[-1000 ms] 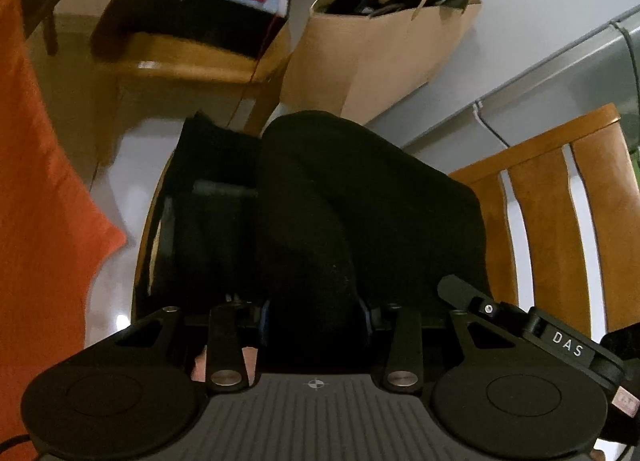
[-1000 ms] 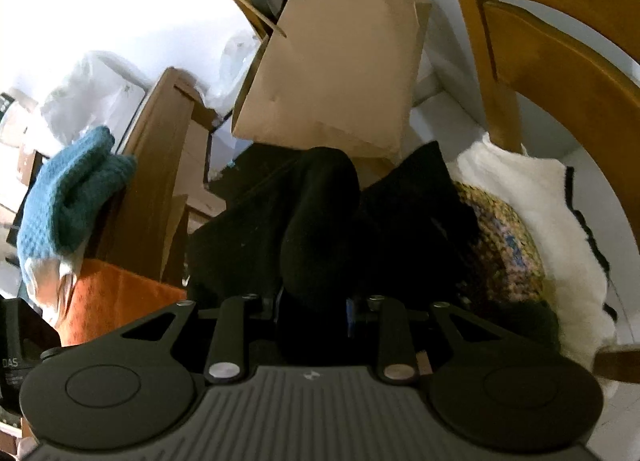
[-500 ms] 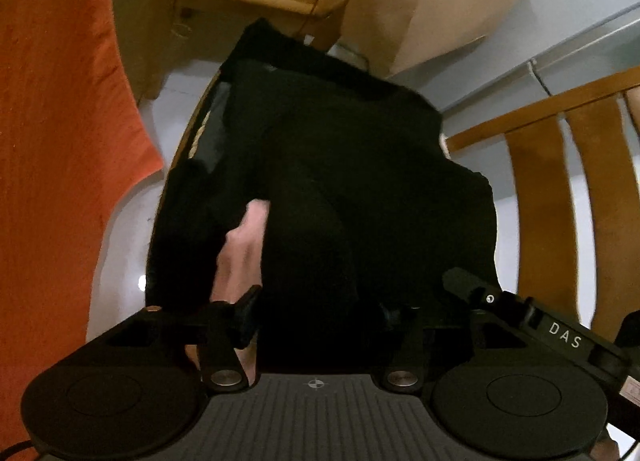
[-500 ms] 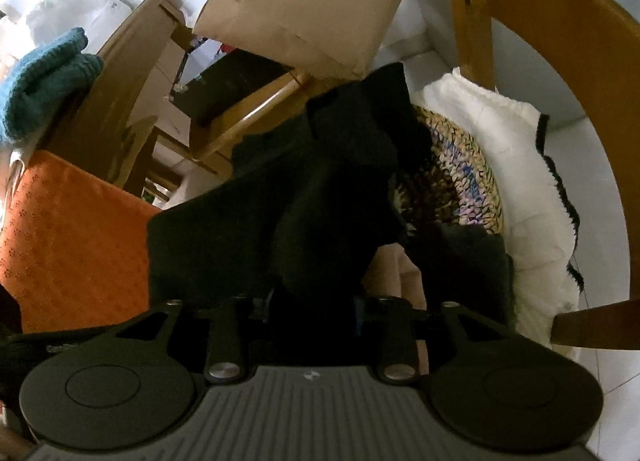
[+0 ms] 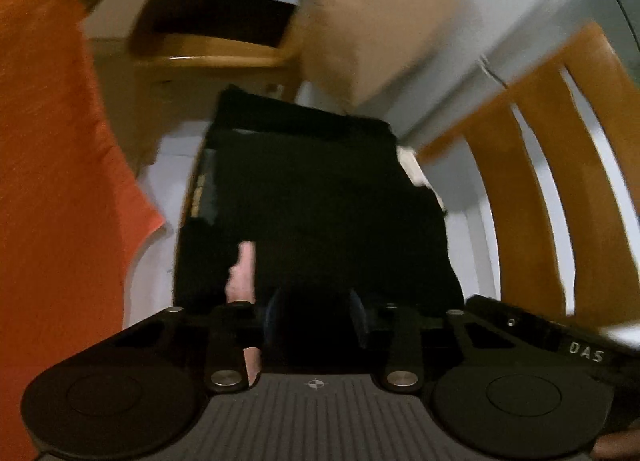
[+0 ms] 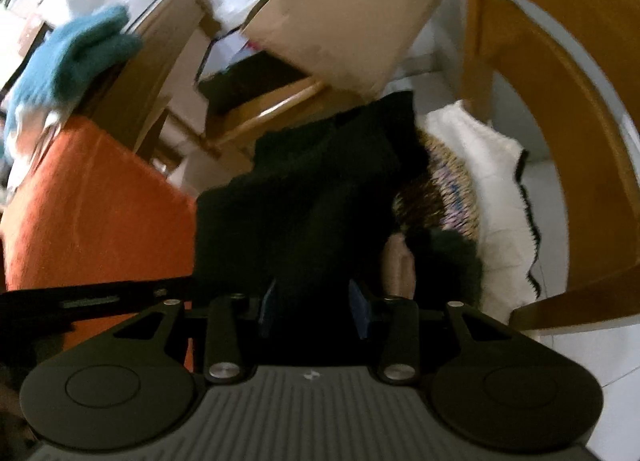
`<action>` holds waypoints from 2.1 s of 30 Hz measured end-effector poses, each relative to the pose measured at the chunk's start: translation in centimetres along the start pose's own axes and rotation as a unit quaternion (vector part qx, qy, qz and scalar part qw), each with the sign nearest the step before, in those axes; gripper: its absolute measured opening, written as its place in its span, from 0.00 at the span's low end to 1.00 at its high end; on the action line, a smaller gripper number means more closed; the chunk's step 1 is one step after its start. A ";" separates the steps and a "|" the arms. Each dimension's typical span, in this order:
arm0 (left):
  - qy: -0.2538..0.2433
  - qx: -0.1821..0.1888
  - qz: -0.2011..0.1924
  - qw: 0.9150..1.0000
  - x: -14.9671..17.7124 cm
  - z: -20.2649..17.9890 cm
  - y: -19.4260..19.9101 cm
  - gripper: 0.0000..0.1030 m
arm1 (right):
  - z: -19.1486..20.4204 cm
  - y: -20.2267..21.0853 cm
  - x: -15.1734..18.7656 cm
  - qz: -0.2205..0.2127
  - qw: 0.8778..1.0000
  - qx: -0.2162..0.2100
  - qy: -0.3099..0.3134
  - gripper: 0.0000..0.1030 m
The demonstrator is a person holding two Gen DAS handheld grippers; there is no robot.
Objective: Fold clothes
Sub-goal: 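Carry the bundle with both grippers and lower it into the black box, then open both grippers and release the bundle in the box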
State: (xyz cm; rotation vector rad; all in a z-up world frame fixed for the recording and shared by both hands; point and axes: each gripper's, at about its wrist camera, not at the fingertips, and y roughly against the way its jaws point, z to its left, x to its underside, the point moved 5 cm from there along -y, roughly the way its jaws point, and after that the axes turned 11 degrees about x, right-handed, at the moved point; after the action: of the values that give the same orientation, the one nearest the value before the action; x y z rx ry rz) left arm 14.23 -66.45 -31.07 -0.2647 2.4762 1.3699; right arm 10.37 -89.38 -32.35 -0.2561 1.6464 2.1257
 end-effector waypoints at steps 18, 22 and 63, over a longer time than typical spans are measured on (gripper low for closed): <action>0.020 -0.018 0.005 1.000 0.5 1.5 -2.5 0.31 | 2.8 -4.2 1.3 0.019 0.994 0.031 0.099 0.34; 0.003 -0.024 -0.028 0.999 -1.7 0.8 -1.9 0.34 | 3.2 -3.8 0.5 0.013 0.994 0.029 0.109 0.38; -0.200 0.051 -0.015 0.978 1.3 -4.1 23.5 1.00 | 15.4 18.9 5.0 -0.079 0.992 0.081 -0.058 0.83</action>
State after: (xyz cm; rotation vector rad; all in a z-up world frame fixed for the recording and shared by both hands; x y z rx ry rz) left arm 5.25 -57.53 -10.86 0.0006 2.1860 1.1464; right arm -0.68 -77.24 -13.61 -0.2014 1.6614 1.8453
